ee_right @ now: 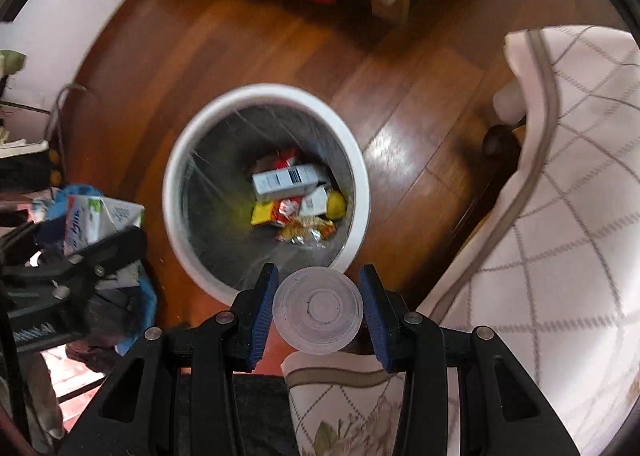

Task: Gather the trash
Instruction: 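Carry the lid and milk carton over the bin and open both tools, then withdraw both open tools from the bin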

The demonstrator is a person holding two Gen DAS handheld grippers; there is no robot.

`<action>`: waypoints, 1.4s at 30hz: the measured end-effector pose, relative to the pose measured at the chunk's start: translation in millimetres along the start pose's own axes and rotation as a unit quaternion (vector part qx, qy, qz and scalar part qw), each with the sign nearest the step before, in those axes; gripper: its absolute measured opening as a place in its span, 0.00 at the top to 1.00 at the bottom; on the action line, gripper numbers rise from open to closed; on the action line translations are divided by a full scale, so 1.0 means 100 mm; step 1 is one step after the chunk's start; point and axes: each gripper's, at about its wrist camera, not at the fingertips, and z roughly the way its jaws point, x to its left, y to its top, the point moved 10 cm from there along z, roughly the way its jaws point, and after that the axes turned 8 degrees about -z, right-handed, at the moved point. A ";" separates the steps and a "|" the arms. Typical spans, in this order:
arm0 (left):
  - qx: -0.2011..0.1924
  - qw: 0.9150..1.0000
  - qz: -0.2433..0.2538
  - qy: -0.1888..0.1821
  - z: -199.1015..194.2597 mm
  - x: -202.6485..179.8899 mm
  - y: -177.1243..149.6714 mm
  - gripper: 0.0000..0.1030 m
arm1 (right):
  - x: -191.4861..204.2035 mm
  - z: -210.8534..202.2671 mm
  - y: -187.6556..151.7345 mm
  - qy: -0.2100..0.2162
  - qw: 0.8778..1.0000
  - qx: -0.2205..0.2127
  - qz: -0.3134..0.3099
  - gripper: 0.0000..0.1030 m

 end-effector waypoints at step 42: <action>-0.156 0.985 -0.068 -0.037 -1.42 0.18 -0.91 0.03 | 0.11 -1.06 -0.33 0.004 0.994 -0.111 0.003 0.00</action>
